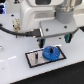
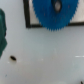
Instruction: Insert the blue gear onto the right peg, followed by the red gear
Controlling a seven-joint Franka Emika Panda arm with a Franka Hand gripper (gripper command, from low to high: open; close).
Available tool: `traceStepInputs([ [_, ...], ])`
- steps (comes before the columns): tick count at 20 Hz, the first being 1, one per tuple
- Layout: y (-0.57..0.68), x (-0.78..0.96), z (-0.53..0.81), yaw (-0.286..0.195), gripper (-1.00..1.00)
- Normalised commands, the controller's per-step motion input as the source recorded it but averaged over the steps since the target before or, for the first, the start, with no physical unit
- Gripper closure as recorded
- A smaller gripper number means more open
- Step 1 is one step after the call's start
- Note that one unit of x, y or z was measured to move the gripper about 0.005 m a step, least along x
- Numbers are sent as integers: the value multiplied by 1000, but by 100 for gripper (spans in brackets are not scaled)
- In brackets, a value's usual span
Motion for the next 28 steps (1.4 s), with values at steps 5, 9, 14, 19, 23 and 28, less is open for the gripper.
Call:
traceStepInputs([
  [5, 141, -753, 43, 0, -100],
  [9, 171, -791, -9, 0, -100],
  [14, 303, -680, -22, 0, -100],
  [19, 371, -566, -26, 0, -100],
  [23, 419, -445, -74, 0, -100],
  [28, 328, -484, -167, 0, -100],
])
